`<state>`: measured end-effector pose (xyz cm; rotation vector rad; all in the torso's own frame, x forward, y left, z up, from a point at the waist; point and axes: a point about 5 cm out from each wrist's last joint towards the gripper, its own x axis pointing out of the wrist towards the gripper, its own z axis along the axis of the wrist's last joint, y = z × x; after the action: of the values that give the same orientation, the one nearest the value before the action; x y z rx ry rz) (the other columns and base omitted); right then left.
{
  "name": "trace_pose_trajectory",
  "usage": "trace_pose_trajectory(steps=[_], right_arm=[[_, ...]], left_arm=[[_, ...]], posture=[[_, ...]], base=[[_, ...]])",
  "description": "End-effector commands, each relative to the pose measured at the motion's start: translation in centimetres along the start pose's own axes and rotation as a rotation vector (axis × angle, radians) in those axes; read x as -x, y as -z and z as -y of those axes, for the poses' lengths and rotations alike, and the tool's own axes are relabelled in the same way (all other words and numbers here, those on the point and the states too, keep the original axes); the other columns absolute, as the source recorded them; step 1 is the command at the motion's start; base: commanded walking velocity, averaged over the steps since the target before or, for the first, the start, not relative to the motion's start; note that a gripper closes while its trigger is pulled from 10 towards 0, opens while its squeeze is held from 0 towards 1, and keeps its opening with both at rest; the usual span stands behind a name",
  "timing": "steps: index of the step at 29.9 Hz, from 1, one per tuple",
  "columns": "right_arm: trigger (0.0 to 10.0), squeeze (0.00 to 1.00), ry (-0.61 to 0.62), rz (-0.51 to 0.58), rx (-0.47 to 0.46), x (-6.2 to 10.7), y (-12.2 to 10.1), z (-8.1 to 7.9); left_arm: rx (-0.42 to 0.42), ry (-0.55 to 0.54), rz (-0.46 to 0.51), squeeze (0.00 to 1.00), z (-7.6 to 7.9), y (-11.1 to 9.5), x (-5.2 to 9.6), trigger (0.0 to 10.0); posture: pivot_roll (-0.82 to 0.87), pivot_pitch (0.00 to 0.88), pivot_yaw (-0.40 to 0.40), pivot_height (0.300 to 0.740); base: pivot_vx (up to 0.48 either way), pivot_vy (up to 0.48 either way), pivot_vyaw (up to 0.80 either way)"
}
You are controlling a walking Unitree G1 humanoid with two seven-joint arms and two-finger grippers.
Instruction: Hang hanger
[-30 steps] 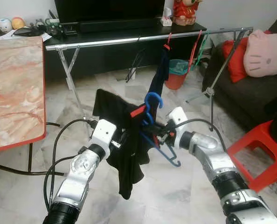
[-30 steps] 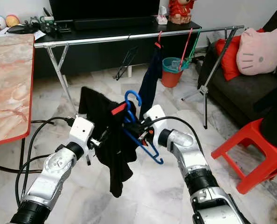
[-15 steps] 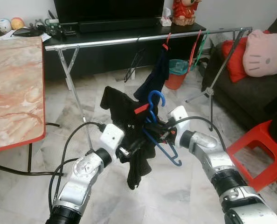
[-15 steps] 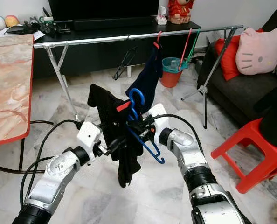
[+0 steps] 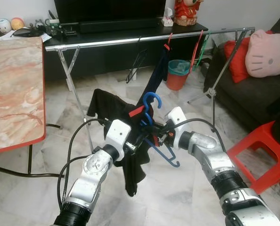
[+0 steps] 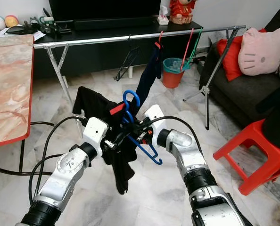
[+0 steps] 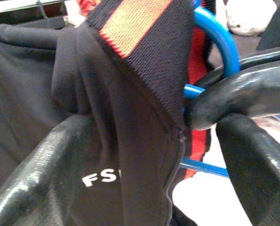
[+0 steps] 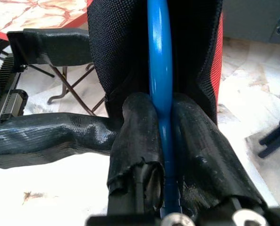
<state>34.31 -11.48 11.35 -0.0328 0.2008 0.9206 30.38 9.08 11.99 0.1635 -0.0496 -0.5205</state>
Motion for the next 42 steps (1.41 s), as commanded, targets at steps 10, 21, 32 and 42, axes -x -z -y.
trace_pose_trajectory(steps=[10, 21, 32, 42], right_arm=[[10.0, 0.0, -0.039, 0.062, 0.039, -0.2, -1.6, -0.3], [10.0, 0.0, -0.114, 0.058, 0.044, -0.2, -1.7, -1.1], [10.0, 0.0, -0.154, 0.041, 0.044, 0.0, -1.4, -1.7], [10.0, 0.0, -0.155, 0.03, 0.046, 0.0, -1.3, -1.7]], left_arm=[[-0.02, -0.006, 0.012, 1.0, 0.0, -0.3, -0.4, 10.0], [-0.021, -0.03, 0.003, 0.0, 0.4, -0.4, -1.1, 8.4], [-0.033, -0.067, -0.003, 0.0, 0.0, -0.1, -1.0, 0.0], [-0.036, -0.07, -0.002, 0.0, -0.1, -0.1, -1.1, 0.0]], posture=[[0.03, 0.0, -0.094, 0.74], [0.03, 0.0, -0.093, 0.74], [0.03, 0.0, -0.093, 0.74], [0.03, 0.0, -0.094, 0.74]], base=[[0.0, 0.0, 0.0], [0.0, 0.0, 0.0], [0.0, 0.0, 0.0], [0.0, 0.0, 0.0]])
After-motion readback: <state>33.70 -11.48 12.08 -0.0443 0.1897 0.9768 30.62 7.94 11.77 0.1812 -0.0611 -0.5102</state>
